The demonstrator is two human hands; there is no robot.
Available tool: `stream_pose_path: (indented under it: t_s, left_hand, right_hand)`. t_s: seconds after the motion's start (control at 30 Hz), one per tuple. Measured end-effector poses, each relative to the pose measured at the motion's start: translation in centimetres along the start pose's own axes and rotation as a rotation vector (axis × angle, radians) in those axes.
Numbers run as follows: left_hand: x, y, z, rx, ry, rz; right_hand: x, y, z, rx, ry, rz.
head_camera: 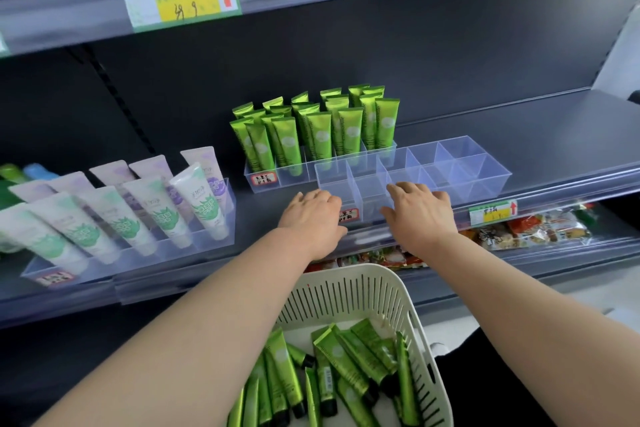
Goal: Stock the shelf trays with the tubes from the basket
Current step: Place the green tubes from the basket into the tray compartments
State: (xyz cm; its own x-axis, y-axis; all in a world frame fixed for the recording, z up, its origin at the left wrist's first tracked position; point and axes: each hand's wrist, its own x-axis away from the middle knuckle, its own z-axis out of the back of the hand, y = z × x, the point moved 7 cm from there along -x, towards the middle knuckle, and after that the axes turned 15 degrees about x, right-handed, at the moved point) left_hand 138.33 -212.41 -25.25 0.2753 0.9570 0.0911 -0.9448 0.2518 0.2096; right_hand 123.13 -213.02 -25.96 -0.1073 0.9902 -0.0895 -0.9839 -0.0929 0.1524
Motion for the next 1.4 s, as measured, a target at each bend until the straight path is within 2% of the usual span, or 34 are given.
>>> stream_pose_path:
  t_s: [0.3,0.4,0.53,0.73,0.9,1.03,1.13,1.23,1.33,1.4]
  left_hand:
    - [3.5,-7.4,1.5,-0.141,-0.007,0.295]
    - [3.8,-6.7,1.8,-0.041,0.036,0.238]
    - [3.9,-4.9,0.3,0.073,-0.059,0.138]
    - [5.0,-5.9,0.9,-0.037,0.016,0.18]
    - [6.2,-7.4,1.5,-0.066,0.015,0.272]
    - [6.8,-7.4,1.3,-0.022,0.054,0.235]
    - [7.5,-6.2,1.6,-0.002,0.201,0.1]
    - [8.9,-5.0,0.7,-0.001,0.272,-0.032]
    - [10.6,-4.8,-1.6,-0.002,0.28,-0.087]
    - [11.7,-5.3,-4.0,0.009,0.227,-0.073]
  right_hand:
    - [0.4,-5.4,0.6,-0.012,0.031,0.127]
    - [0.7,-6.3,0.8,-0.007,0.04,0.136]
    - [1.1,-6.7,0.5,0.018,0.023,0.138]
    - [1.7,-8.1,0.8,0.006,0.024,0.223]
    - [2.1,-10.8,1.4,-0.017,0.039,0.3]
    - [2.5,-11.3,1.4,-0.002,0.055,0.293]
    - [3.3,-11.3,1.4,-0.003,0.122,0.31]
    - [5.1,-11.6,1.0,-0.025,0.212,0.325]
    - [7.4,-12.0,-0.3,-0.048,0.27,0.343]
    - [8.5,-12.2,-1.8,-0.043,0.251,0.345]
